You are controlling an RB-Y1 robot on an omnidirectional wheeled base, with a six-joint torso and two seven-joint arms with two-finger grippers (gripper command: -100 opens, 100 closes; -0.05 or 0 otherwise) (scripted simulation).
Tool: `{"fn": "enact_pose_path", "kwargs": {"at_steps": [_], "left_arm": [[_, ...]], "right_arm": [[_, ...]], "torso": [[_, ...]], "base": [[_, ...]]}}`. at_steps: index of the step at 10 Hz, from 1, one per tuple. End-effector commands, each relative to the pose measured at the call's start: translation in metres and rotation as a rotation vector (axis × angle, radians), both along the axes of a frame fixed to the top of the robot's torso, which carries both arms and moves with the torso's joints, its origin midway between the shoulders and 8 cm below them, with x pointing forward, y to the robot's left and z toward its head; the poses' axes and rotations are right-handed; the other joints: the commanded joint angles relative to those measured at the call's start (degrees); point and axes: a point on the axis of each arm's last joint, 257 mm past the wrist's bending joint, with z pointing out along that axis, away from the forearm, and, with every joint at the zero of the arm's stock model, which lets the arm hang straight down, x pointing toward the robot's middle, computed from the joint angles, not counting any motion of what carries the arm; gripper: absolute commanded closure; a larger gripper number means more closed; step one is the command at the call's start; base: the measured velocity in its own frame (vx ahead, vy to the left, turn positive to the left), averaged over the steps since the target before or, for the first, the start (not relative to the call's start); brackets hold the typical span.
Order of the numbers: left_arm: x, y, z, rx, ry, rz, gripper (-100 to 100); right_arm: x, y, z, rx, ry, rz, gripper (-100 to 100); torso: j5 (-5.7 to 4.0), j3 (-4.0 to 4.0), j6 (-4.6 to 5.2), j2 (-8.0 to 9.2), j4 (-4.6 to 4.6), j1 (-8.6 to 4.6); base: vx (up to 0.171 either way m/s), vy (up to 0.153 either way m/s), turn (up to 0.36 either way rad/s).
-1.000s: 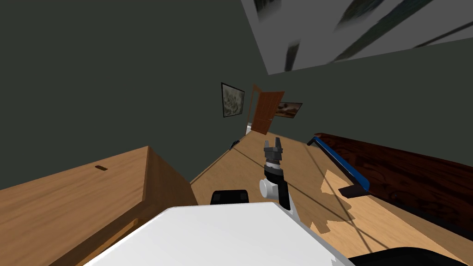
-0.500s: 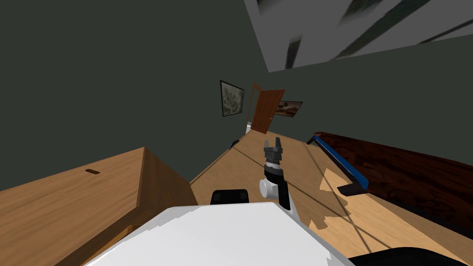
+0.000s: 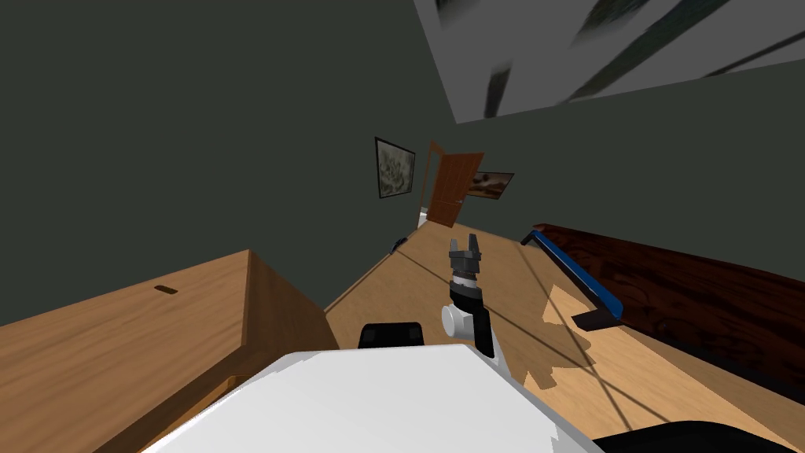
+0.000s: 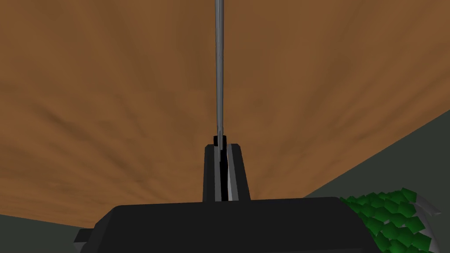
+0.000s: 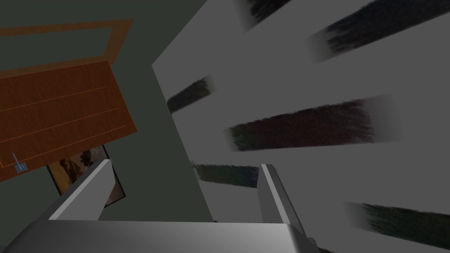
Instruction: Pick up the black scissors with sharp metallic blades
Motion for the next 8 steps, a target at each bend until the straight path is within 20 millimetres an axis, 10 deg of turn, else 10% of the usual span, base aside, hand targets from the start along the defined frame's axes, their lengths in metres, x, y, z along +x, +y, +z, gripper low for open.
{"fn": "enact_pose_path", "kwargs": {"at_steps": [1, 3, 4, 5, 7, 8], "left_arm": [[0.000, 0.000, 0.000, 0.000, 0.000, 0.000, 100], [0.000, 0.001, 0.002, 0.006, 0.000, 0.000, 100], [0.000, 0.001, 0.001, 0.005, 0.000, 0.000, 0], [0.006, 0.000, 0.012, -0.003, -0.002, -0.008, 100], [0.005, 0.001, 0.013, -0.001, 0.000, -0.012, 100], [0.006, 0.000, 0.014, -0.004, 0.000, -0.010, 0]], "right_arm": [[0.000, 0.000, 0.000, 0.000, 0.000, 0.000, 0], [0.000, 0.000, 0.000, 0.000, 0.000, 0.000, 0], [0.000, 0.000, 0.000, 0.000, 0.000, 0.000, 0], [0.000, 0.000, 0.000, 0.000, 0.000, 0.000, 0], [0.000, 0.000, 0.000, 0.000, 0.000, 0.000, 0], [0.000, 0.000, 0.000, 0.000, 0.000, 0.000, 0]], "torso": [[0.00, 0.00, 0.00, 0.00, 0.00, 0.00], [0.16, 0.01, 0.02, 0.00, 0.01, 0.17], [0.16, 0.01, 0.02, 0.00, 0.01, 0.18], [0.15, 0.01, 0.02, 0.00, 0.01, 0.18], [0.06, -0.09, 0.04, -0.18, -0.02, -0.02], [0.08, -0.07, 0.04, -0.12, -0.01, 0.03]], "base": [[0.000, 0.000, 0.000], [0.000, 0.000, 0.000], [0.000, 0.000, 0.000], [0.035, -0.028, 0.049], [0.039, -0.023, 0.029], [0.000, 0.000, 0.000]]}}
